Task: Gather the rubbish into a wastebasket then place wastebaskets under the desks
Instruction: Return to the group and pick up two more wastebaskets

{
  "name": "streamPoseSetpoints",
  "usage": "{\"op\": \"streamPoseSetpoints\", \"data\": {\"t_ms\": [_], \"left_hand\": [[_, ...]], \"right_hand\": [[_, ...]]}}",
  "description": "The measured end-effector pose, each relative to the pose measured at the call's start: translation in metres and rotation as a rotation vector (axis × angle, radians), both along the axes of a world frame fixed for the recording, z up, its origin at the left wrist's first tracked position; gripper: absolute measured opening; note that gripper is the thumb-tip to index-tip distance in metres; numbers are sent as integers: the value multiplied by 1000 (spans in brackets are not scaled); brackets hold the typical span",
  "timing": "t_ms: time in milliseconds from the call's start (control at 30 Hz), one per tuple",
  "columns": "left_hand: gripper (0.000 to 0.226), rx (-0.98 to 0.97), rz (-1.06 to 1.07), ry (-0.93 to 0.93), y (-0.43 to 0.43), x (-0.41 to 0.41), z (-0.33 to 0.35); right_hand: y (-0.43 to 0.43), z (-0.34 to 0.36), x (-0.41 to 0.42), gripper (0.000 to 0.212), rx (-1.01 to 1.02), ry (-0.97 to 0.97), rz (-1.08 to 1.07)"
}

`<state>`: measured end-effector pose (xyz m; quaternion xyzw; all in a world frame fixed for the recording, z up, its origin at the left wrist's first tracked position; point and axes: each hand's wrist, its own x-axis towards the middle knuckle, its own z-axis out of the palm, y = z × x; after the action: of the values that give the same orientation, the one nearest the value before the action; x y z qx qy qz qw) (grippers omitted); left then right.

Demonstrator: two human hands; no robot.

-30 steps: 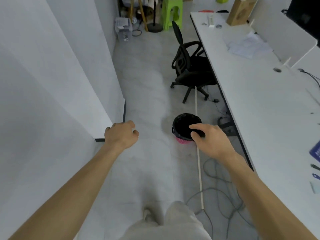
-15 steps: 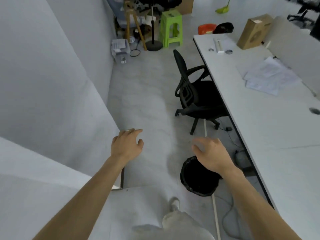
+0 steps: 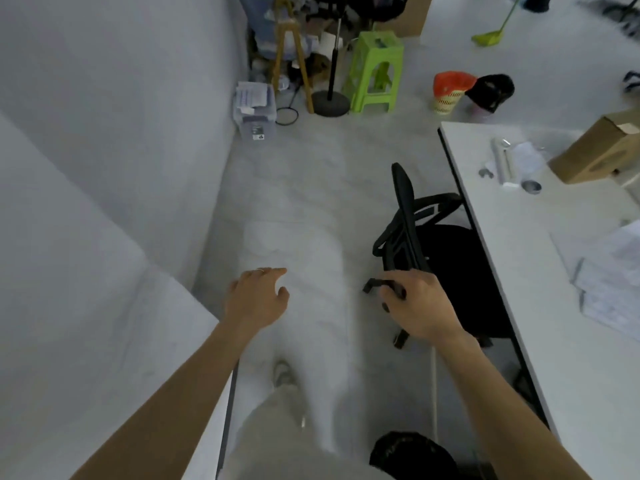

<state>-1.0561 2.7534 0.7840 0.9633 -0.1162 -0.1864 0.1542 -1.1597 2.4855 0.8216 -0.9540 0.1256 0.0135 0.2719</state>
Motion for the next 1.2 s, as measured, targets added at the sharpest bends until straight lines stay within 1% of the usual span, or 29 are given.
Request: {"op": "streamPoseSetpoints", "data": {"t_ms": [67, 167, 267, 333, 433, 533, 667, 767, 800, 833, 967, 1100, 1200], "left_hand": [[50, 21, -34, -14, -16, 57, 5], [50, 51, -100, -12, -53, 146, 21], [49, 39, -179, -65, -96, 222, 35], [49, 46, -244, -91, -136, 286, 37], [50, 49, -296, -111, -176, 358, 34], [49, 74, -330, -138, -219, 438, 36], [48, 80, -336, -154, -268, 538, 58], [48, 40, -331, -166, -293, 603, 69], [48, 32, -330, -170, -307, 636, 70], [48, 30, -330, -171, -313, 652, 72], [49, 29, -350, -153, -363, 759, 62], [50, 16, -421, -112, -414, 862, 44], [51, 39, -522, -114, -453, 926, 48]], "right_hand": [[-12, 8, 49, 31, 20, -7, -43], [-38, 19, 118, 32, 6, -22, -107], [-66, 28, 180, 31, 10, -35, -175], [-95, 25, 232, 31, 28, -54, -241], [-127, 14, 293, 32, 34, -86, -278], [-169, 6, 368, 33, 59, -50, -293], [-218, 18, 466, 34, 109, -22, -316], [-250, 31, 529, 35, 70, -1, -303], [-267, 34, 561, 35, 82, -4, -311], [-273, 39, 576, 35, 93, -7, -317], [-322, 41, 667, 35, 71, -13, -353], [-364, 33, 748, 36, 35, 52, -450], [-389, 39, 795, 35, 29, 82, -528]]}}
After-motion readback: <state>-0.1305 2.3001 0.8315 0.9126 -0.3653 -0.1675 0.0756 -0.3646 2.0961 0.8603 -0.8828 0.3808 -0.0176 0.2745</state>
